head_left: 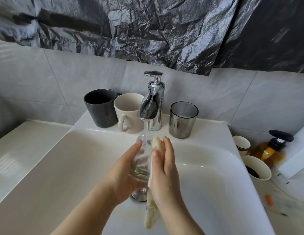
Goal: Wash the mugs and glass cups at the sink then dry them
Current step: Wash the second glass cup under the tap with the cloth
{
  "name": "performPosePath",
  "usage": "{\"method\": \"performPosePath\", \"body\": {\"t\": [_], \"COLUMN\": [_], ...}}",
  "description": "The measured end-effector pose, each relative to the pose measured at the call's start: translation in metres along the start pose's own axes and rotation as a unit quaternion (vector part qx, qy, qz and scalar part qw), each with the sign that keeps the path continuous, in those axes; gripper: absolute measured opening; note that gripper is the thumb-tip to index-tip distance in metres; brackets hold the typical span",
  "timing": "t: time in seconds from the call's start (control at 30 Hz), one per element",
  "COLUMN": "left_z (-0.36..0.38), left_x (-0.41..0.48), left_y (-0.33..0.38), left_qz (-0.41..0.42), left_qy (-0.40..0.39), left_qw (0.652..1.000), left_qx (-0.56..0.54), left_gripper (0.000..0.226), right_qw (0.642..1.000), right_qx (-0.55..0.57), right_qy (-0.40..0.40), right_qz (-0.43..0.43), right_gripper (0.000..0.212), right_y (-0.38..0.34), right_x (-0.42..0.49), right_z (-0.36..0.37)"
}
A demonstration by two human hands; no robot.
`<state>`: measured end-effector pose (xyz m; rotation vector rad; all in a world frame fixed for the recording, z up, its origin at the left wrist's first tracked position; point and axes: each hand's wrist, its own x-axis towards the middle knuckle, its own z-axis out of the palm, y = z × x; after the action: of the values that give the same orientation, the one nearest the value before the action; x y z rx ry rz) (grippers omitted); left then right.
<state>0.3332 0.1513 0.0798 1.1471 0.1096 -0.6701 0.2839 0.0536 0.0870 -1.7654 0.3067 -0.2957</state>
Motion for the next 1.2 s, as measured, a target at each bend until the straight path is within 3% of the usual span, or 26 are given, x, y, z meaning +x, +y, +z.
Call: {"method": "performPosePath", "body": {"t": [0.07, 0.2, 0.33, 0.4, 0.53, 0.7, 0.83, 0.93, 1.0, 1.07, 1.2], "left_z": [-0.003, -0.002, -0.003, -0.002, 0.002, 0.000, -0.001, 0.001, 0.001, 0.000, 0.003], "left_x": [0.000, 0.001, 0.002, -0.002, -0.002, -0.004, -0.003, -0.004, -0.006, -0.007, -0.005], "left_y": [0.002, 0.003, 0.001, 0.005, 0.005, 0.005, 0.010, 0.007, 0.007, 0.010, 0.007], "left_qz": [-0.007, -0.022, 0.005, 0.011, -0.005, -0.012, -0.039, -0.032, -0.012, -0.011, -0.029], "left_qy": [0.004, -0.005, 0.013, 0.018, 0.024, 0.017, -0.008, -0.009, 0.000, 0.006, 0.005], "left_qw": [1.000, 1.000, 1.000, 1.000, 0.999, 1.000, 0.999, 0.999, 1.000, 1.000, 0.999], "left_qx": [0.015, 0.001, 0.009, 0.022, -0.028, 0.010, 0.001, -0.001, 0.020, 0.017, -0.042], "left_gripper": [0.070, 0.051, 0.066, 0.073, 0.068, 0.077, 0.059, 0.053, 0.064, 0.069, 0.056], "right_qw": [1.000, 0.990, 0.999, 0.999, 0.989, 0.997, 0.990, 0.998, 0.998, 0.998, 0.997], "right_qx": [0.018, 0.123, -0.008, 0.026, 0.134, 0.069, 0.132, 0.041, -0.003, 0.020, 0.079], "right_qy": [0.014, 0.058, -0.004, -0.008, 0.038, 0.040, 0.056, 0.018, -0.018, -0.010, 0.020], "right_qz": [0.006, 0.037, -0.043, -0.040, 0.049, 0.010, 0.012, -0.036, -0.068, -0.065, -0.016], "right_gripper": [0.048, 0.024, 0.043, 0.040, 0.044, 0.038, 0.025, 0.033, 0.038, 0.035, 0.045], "right_y": [0.000, -0.005, 0.003, 0.003, -0.006, -0.007, -0.001, 0.007, 0.006, 0.003, 0.006], "right_x": [0.004, 0.013, -0.002, 0.003, 0.011, -0.001, 0.014, 0.008, 0.002, 0.006, 0.013], "right_z": [0.000, -0.006, 0.011, 0.009, -0.003, 0.001, -0.003, 0.006, 0.011, 0.010, 0.002]}}
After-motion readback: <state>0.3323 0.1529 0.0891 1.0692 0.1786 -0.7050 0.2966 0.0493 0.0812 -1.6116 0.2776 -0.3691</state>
